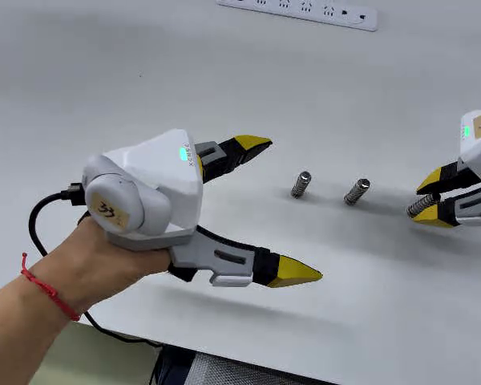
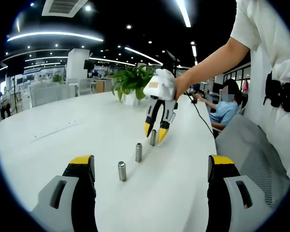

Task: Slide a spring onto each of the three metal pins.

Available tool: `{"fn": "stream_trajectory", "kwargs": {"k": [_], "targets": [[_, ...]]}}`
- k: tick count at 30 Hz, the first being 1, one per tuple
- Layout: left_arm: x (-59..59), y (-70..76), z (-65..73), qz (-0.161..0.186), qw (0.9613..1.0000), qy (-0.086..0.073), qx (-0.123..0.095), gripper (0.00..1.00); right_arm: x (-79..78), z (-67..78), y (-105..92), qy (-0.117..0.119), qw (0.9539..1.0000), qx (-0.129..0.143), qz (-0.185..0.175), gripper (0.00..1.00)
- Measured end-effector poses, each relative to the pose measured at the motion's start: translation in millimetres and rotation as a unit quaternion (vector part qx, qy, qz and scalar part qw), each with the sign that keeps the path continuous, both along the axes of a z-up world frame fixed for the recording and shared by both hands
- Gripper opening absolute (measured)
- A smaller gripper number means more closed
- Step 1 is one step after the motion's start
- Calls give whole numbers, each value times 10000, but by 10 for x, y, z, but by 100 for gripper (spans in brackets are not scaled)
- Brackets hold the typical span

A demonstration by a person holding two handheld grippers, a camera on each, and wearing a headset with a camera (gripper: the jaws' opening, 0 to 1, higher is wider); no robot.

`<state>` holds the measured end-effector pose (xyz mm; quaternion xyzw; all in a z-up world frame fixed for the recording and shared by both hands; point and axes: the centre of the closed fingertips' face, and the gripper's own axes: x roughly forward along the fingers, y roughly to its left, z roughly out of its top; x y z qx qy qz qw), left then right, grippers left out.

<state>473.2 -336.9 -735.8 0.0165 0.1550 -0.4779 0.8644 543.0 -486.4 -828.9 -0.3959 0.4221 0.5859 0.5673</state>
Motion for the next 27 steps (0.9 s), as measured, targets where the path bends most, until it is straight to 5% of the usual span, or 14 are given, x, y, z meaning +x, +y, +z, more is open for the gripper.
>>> {"fn": "stream_trajectory", "kwargs": {"k": [6, 14, 20, 27], "targets": [[1, 10, 7, -42, 9999, -2, 122, 98, 7, 183, -71, -49, 9981, 470, -400, 33], [-14, 27, 21, -77, 9995, 21, 313, 99, -47, 550, -257, -288, 9893, 1081, -933, 43], [-24, 88, 63, 0, 9989, 12, 478, 99, -163, 738, -481, -367, 9787, 1518, -1334, 56], [-83, 192, 57, 96, 9971, 75, 745, 99, -376, 885, -703, -492, 9611, 2189, -1611, 72]]}}
